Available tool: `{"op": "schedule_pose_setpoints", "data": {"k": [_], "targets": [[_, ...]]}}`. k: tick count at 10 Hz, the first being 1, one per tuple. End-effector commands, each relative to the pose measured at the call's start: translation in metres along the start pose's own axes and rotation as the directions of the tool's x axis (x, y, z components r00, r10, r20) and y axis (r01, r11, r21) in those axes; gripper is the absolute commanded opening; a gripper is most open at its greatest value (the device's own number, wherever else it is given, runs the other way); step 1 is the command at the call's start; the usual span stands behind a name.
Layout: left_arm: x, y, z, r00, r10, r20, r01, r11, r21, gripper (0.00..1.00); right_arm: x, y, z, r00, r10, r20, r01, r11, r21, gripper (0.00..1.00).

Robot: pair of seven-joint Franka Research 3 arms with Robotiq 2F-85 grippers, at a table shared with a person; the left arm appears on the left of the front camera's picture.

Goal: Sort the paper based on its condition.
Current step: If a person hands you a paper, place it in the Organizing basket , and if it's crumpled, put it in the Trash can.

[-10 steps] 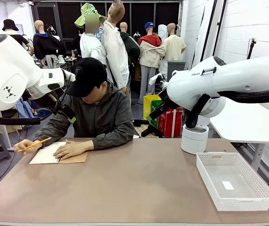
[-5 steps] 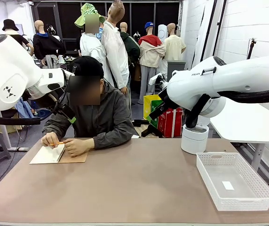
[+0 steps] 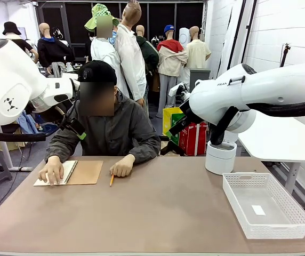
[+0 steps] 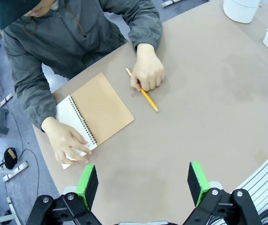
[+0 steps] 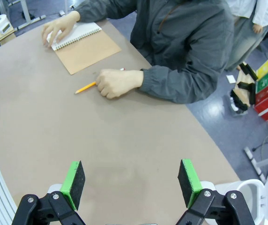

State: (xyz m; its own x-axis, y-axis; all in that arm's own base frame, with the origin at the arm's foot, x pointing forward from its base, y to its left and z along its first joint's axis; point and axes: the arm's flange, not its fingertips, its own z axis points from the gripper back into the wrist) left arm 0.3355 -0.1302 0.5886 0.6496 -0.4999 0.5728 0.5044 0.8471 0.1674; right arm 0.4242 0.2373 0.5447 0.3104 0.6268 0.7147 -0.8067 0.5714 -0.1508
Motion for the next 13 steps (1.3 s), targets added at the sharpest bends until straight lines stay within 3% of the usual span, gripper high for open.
{"op": "schedule_pose_setpoints", "data": {"k": [1, 13], "targets": [[0.001, 0.0008, 0.0009, 1.0, 0.001, -0.001, -0.001, 1.0, 0.0, 1.0, 0.0, -0.0004, 0.0002, 1.0, -0.002, 0.001, 0.002, 1.0, -0.001, 1.0], [0.001, 0.0008, 0.0009, 1.0, 0.001, -0.001, -0.001, 1.0, 0.0, 1.0, 0.0, -0.0004, 0.0002, 1.0, -0.002, 0.001, 0.002, 1.0, -0.001, 1.0]]}}
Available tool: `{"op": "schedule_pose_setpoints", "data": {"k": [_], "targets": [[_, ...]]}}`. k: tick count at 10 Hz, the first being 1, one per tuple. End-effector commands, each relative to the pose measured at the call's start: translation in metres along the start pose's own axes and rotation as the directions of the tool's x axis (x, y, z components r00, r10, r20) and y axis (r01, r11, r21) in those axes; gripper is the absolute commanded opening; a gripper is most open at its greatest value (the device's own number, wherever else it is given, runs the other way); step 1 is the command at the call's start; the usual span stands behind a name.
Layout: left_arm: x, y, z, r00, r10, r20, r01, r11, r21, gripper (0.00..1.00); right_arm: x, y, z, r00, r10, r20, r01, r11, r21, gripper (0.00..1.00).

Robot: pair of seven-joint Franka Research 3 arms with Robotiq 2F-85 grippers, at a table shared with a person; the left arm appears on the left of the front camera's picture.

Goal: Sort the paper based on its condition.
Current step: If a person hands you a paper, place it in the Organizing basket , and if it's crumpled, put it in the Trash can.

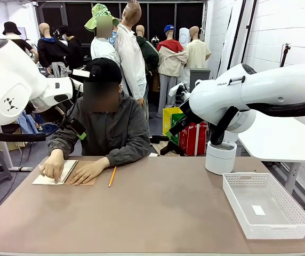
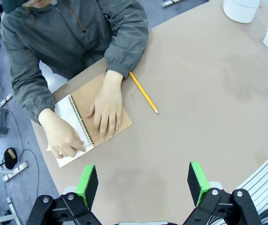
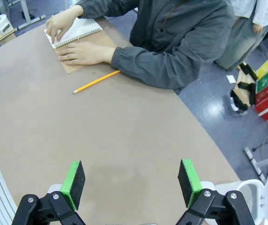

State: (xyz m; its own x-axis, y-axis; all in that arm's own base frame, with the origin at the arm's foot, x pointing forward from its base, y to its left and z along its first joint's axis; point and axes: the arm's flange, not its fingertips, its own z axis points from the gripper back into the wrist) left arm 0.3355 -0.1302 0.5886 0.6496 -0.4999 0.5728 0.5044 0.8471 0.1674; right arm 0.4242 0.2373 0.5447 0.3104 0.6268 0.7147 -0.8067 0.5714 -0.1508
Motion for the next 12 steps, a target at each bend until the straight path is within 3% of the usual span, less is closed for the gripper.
{"op": "schedule_pose_setpoints", "data": {"k": [1, 12], "targets": [[0.001, 0.0008, 0.0008, 1.0, 0.001, -0.001, -0.001, 1.0, 0.0, 1.0, 0.0, -0.0004, 0.0002, 1.0, -0.002, 0.001, 0.002, 1.0, -0.001, 1.0], [0.001, 0.0008, 0.0008, 1.0, 0.001, -0.001, -0.001, 1.0, 0.0, 1.0, 0.0, -0.0004, 0.0002, 1.0, -0.002, 0.001, 0.002, 1.0, -0.001, 1.0]]}}
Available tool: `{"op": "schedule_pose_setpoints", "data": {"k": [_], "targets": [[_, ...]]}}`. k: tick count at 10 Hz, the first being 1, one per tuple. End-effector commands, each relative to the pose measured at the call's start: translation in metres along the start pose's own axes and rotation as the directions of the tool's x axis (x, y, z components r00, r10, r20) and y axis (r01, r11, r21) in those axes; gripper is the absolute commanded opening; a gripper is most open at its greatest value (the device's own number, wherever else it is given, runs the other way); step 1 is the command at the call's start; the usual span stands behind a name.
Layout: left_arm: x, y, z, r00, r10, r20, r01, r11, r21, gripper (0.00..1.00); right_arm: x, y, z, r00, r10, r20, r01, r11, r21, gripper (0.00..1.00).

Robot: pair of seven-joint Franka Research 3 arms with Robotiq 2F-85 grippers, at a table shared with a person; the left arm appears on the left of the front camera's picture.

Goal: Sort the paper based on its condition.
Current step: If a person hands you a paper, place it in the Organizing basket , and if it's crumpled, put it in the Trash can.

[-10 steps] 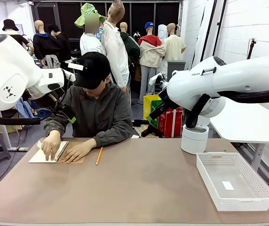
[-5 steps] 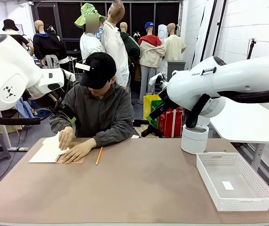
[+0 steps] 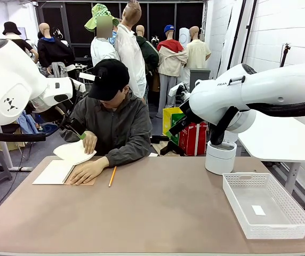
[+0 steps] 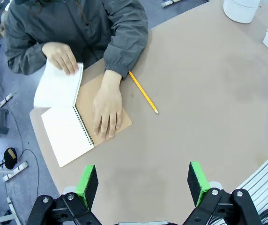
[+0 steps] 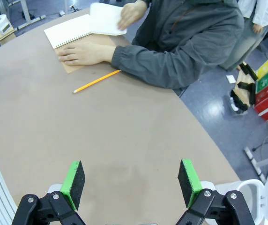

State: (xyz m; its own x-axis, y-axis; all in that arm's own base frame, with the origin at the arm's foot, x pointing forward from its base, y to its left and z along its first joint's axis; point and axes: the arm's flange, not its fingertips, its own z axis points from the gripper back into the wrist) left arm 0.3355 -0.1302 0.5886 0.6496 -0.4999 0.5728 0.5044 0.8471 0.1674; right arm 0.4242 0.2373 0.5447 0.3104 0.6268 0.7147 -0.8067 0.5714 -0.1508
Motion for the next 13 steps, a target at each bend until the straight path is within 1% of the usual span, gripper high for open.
{"op": "schedule_pose_setpoints", "data": {"k": [1, 13], "targets": [[0.001, 0.0008, 0.0009, 1.0, 0.001, -0.001, -0.001, 1.0, 0.0, 1.0, 0.0, -0.0004, 0.0002, 1.0, -0.002, 0.001, 0.002, 1.0, -0.001, 1.0], [0.001, 0.0008, 0.0009, 1.0, 0.001, -0.001, -0.001, 1.0, 0.0, 1.0, 0.0, -0.0004, 0.0002, 1.0, -0.002, 0.001, 0.002, 1.0, -0.001, 1.0]]}}
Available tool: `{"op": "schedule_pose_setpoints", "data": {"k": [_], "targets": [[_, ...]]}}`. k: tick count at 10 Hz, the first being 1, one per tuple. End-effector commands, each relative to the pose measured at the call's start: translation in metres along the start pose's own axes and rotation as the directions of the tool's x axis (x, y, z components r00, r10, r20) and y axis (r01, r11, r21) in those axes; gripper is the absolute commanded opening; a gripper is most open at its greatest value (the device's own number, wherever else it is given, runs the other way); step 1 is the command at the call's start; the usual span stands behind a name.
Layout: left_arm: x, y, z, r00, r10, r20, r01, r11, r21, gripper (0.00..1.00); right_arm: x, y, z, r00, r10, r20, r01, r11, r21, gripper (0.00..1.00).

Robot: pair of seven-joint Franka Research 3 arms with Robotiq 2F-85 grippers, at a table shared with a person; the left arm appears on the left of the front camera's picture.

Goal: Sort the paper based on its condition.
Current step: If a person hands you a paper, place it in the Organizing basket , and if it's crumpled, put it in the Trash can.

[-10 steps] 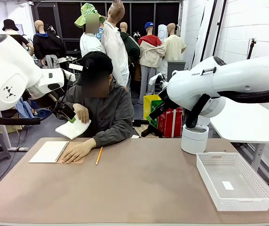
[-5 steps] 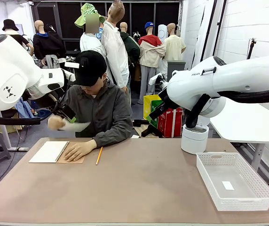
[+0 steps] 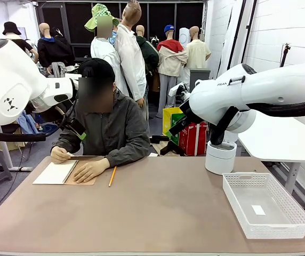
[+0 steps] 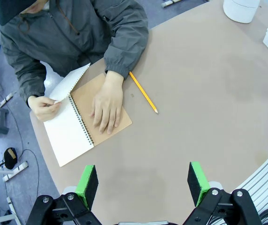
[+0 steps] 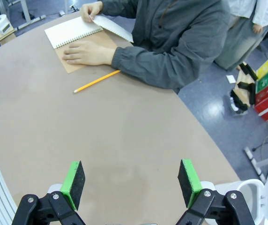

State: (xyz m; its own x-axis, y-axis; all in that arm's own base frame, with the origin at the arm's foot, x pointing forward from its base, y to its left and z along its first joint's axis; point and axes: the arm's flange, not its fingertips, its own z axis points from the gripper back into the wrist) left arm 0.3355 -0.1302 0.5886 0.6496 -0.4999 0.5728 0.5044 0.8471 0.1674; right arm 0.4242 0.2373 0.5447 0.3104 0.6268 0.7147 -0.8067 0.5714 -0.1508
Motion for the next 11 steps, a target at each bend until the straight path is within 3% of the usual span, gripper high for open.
{"op": "schedule_pose_setpoints", "data": {"k": [1, 11], "targets": [[0.001, 0.0008, 0.0008, 1.0, 0.001, -0.001, -0.001, 1.0, 0.0, 1.0, 0.0, -0.0004, 0.0002, 1.0, -0.002, 0.001, 0.002, 1.0, -0.001, 1.0], [0.001, 0.0008, 0.0008, 1.0, 0.001, -0.001, -0.001, 1.0, 0.0, 1.0, 0.0, -0.0004, 0.0002, 1.0, -0.002, 0.001, 0.002, 1.0, -0.001, 1.0]]}}
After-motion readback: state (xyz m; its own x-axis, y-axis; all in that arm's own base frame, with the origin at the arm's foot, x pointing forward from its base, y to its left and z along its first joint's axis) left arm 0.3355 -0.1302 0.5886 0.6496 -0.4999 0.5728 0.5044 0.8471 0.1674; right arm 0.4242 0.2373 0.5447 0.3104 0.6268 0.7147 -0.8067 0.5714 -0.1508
